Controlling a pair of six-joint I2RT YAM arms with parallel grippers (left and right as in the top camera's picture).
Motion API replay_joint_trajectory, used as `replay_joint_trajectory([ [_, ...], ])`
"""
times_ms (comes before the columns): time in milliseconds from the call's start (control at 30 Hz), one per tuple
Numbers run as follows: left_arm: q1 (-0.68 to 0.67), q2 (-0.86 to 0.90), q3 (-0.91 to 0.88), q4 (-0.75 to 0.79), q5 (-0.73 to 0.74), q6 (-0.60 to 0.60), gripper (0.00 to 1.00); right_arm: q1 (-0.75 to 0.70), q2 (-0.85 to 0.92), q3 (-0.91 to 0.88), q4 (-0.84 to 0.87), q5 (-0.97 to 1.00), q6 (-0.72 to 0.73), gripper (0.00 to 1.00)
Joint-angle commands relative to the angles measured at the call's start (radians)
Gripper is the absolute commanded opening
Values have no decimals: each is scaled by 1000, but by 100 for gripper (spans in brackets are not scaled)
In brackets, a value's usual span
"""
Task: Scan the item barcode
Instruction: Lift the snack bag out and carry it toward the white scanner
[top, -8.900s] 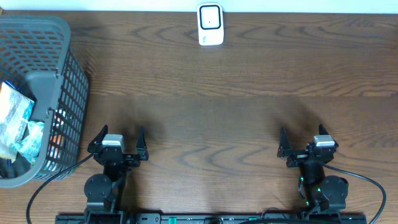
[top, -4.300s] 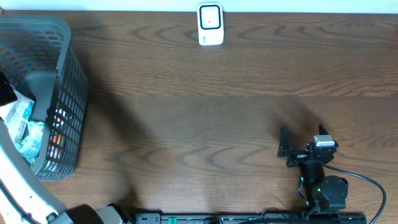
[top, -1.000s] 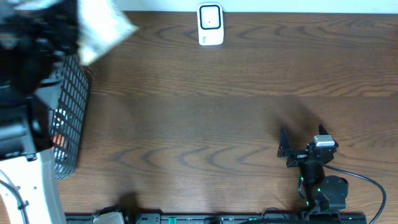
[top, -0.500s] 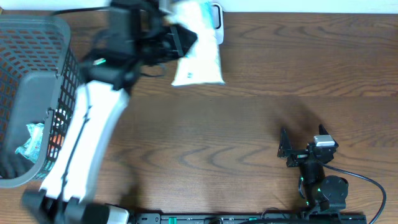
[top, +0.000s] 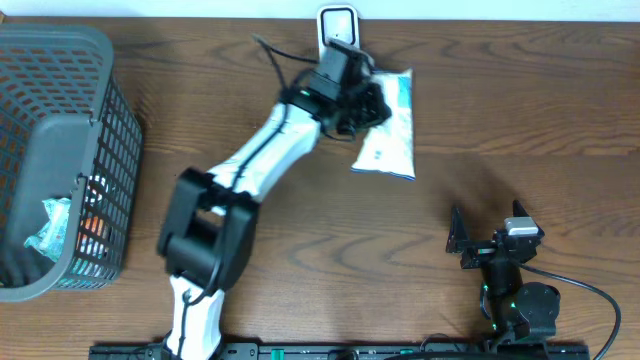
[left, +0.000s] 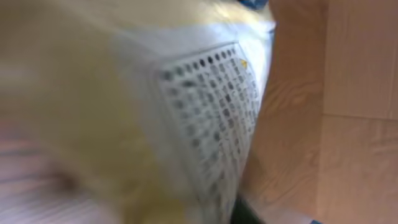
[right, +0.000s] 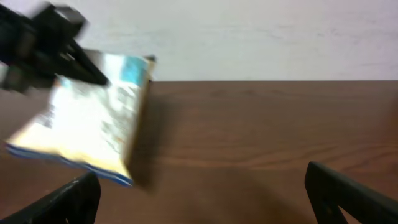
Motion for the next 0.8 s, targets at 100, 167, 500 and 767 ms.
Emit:
replay_joint_trajectory([
  [100, -59, 24, 8, 86, 3, -65, 76, -5, -4, -2, -4, 9, 14, 99],
  [167, -50, 11, 10, 100, 13, -66, 86, -5, -4, -2, -4, 9, 14, 99],
  [500, 146, -171, 29, 81, 138, -16, 94, -5, -4, -2, -4, 9, 14, 99],
  [767, 324, -391, 29, -81, 137, 127, 81, -5, -4, -2, -4, 9, 14, 99],
])
